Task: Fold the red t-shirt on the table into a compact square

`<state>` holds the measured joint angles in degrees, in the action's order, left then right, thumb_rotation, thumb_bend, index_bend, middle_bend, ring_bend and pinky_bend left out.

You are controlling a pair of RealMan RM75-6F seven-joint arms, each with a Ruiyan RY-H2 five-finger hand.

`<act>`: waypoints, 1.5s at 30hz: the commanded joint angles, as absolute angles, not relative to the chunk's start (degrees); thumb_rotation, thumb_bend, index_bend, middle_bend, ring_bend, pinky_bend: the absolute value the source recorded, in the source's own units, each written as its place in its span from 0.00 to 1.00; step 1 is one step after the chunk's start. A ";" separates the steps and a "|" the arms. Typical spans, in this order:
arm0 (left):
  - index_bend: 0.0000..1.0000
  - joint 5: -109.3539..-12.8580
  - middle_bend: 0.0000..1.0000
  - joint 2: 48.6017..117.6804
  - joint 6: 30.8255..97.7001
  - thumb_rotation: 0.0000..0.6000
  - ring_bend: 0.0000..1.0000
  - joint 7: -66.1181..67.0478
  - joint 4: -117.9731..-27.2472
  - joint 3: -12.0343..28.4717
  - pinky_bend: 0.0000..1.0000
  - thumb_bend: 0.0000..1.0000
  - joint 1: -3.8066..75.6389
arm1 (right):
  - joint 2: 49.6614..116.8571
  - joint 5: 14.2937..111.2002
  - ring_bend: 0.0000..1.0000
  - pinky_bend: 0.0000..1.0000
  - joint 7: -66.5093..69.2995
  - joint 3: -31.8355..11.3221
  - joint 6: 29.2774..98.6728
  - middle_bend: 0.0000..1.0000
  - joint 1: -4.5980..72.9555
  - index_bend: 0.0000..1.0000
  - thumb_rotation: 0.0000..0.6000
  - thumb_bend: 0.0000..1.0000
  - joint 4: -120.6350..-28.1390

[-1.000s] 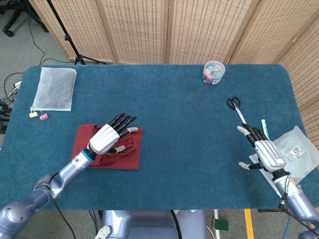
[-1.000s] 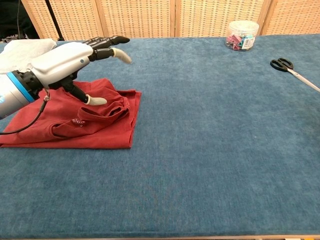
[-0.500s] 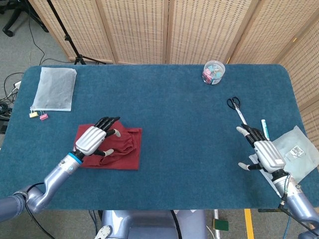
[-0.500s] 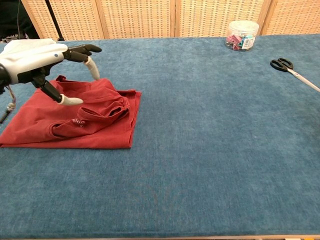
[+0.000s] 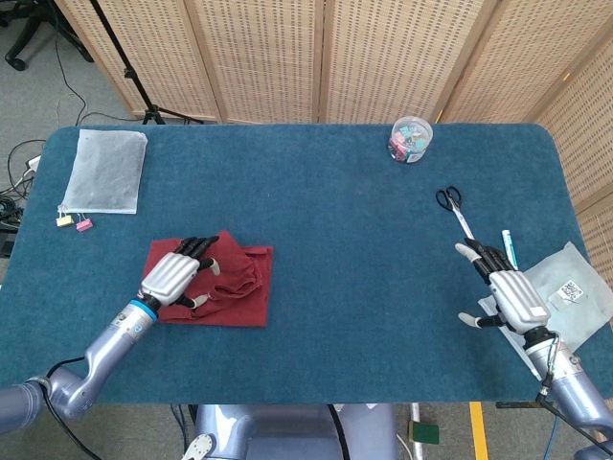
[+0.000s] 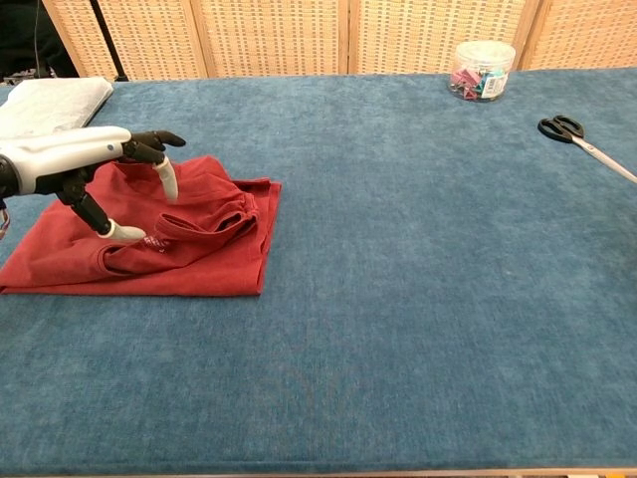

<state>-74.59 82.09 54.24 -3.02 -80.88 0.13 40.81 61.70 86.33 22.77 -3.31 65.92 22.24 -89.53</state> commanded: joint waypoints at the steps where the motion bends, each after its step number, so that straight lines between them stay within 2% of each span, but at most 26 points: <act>1: 0.43 -74.88 0.00 82.60 53.96 1.00 0.00 -2.65 -80.57 0.31 0.00 0.28 40.60 | 61.68 86.35 0.00 0.00 22.83 -3.31 65.93 0.00 22.24 0.00 1.00 0.00 -89.52; 11: 0.46 -75.15 0.00 83.89 52.76 1.00 0.00 -1.64 -79.66 0.91 0.00 0.33 40.29 | 61.68 86.38 0.00 0.00 22.83 -3.28 65.90 0.00 22.26 0.00 1.00 0.00 -89.49; 28: 0.61 -77.70 0.00 86.10 52.69 1.00 0.00 -1.79 -77.84 1.41 0.00 0.36 39.65 | 61.58 86.45 0.00 0.00 22.94 -3.29 66.07 0.00 22.20 0.00 1.00 0.00 -89.48; 45: 0.64 -81.25 0.00 87.02 54.01 1.00 0.00 -2.40 -79.51 1.47 0.00 0.40 39.37 | 61.51 86.45 0.00 0.00 22.75 -3.26 66.09 0.00 22.17 0.00 1.00 0.00 -89.60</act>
<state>-81.15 86.94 54.04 -2.54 -79.33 1.47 39.35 61.51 86.45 22.75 -3.26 66.09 22.17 -89.61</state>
